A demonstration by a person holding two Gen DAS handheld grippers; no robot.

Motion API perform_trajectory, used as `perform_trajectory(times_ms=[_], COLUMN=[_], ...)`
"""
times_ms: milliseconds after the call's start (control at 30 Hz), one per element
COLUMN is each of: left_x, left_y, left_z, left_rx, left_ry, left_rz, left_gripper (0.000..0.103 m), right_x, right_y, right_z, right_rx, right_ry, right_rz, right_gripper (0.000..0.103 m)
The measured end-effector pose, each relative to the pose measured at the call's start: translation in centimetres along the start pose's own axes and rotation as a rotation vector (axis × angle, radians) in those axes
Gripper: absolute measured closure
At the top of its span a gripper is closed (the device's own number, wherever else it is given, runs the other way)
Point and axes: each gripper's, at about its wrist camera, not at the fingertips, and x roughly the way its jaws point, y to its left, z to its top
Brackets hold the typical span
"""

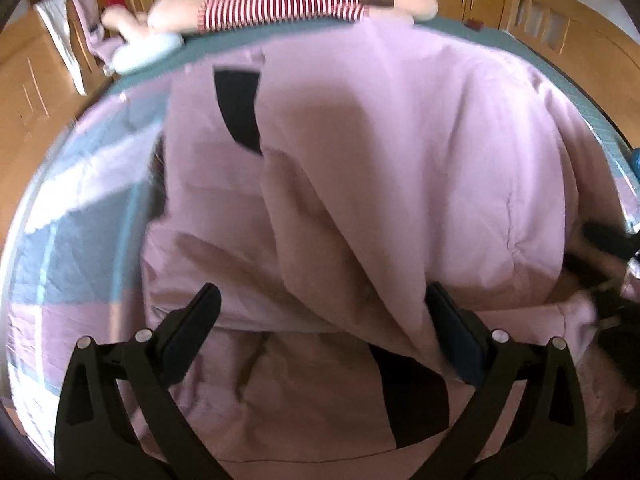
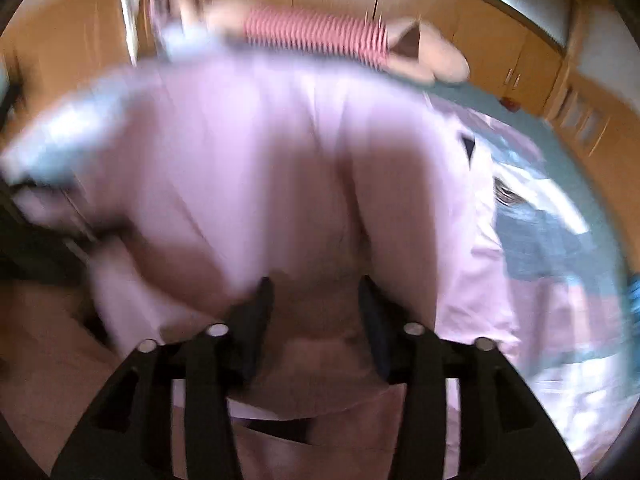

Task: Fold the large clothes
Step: 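Smooth the folded jacket with the right tool while the left tool holds the hem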

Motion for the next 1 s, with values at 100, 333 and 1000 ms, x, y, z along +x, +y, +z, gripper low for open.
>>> perform_trajectory(times_ms=[100, 333, 1000], left_x=[-0.5, 0.8, 2.1], left_y=[-1.0, 0.5, 1.7], left_z=[-0.1, 0.4, 0.0], left_rx=[0.019, -0.054, -0.101], left_ry=[-0.007, 0.042, 0.069], left_rz=[0.02, -0.052, -0.028], left_gripper=[0.002, 0.002, 0.002], right_x=[-2.2, 5.0, -0.6], right_y=[-2.1, -5.8, -2.3], right_z=[0.9, -2.2, -0.4], right_rx=[0.142, 0.349, 0.248], right_ry=[-0.133, 0.232, -0.115], right_rz=[0.045, -0.069, -0.061], right_gripper=[0.026, 0.026, 0.024])
